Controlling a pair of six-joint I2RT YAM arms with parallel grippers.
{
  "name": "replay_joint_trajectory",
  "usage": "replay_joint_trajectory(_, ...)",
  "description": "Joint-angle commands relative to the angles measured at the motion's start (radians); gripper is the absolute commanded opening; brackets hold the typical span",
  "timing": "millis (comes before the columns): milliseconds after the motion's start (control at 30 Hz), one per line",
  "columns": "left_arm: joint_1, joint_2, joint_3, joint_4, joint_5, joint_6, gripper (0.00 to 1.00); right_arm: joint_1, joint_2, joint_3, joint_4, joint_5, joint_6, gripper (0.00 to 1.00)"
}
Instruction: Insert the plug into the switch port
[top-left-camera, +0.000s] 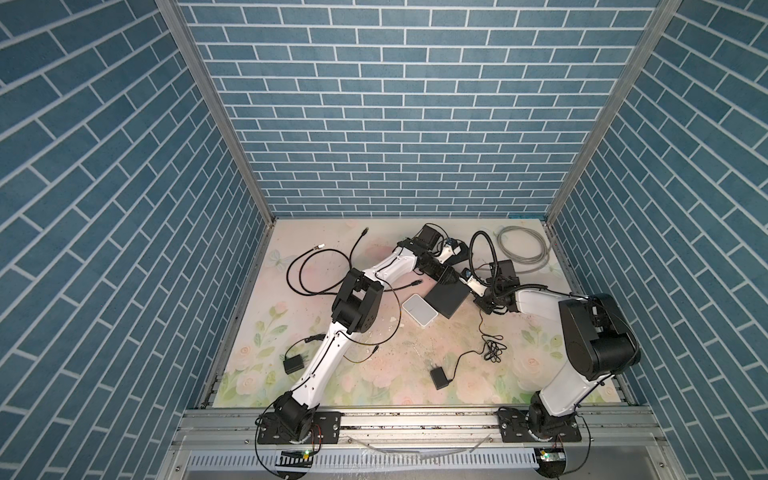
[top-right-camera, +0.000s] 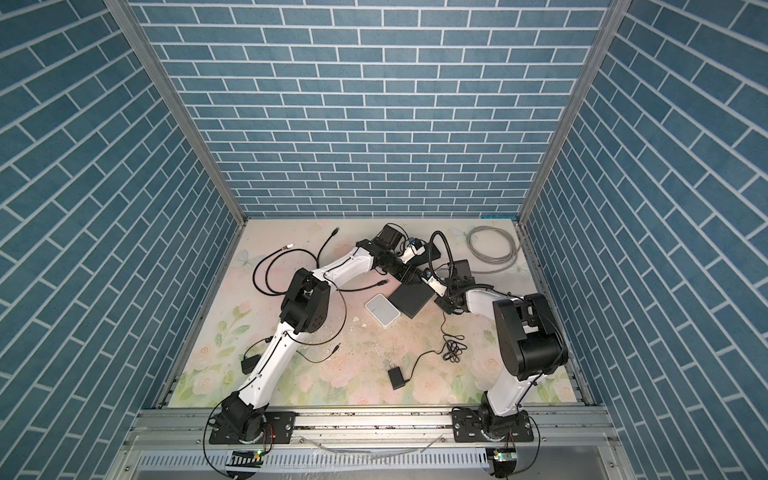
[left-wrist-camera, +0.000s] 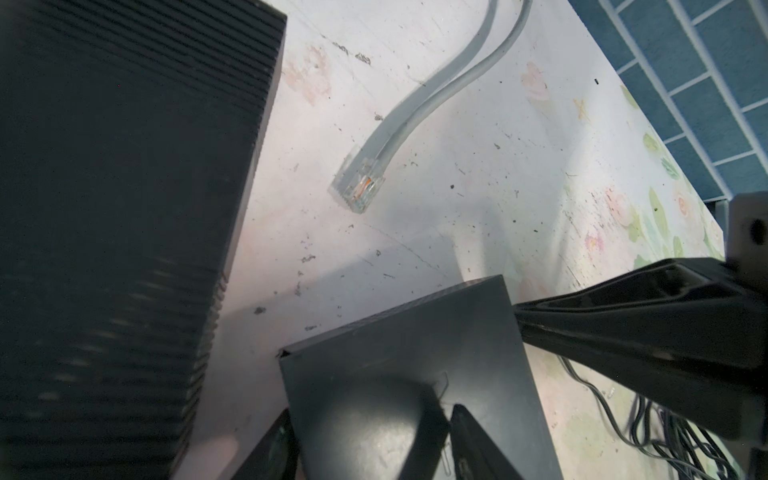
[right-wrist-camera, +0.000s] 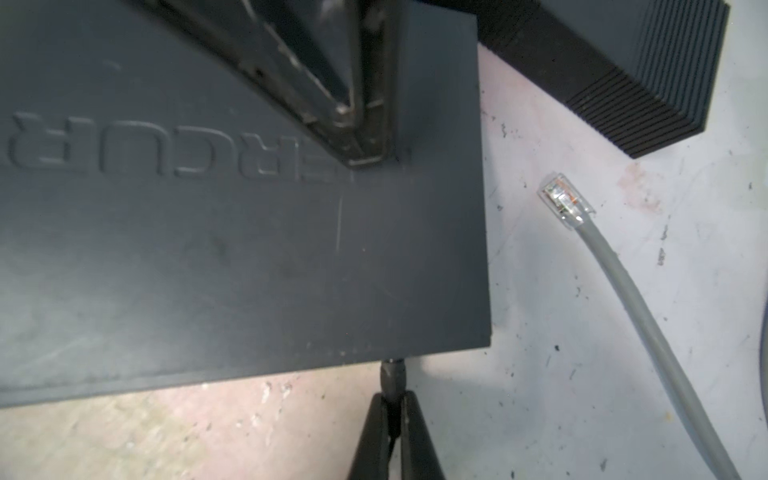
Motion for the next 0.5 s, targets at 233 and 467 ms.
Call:
replay_joint_trajectory(233,-0.121,0.006,-0.037,-0.119,0.299,0.040,0.58,0.067,0.049,0.097,0.260,-0.187,-0.003,0.00)
replay_joint_trajectory(467,-0.083,-0.032,-0.099,-0.061,0.284,-0.004,0.58,0.067,0.008,0.060,0.219,-0.179,-0.018,0.00)
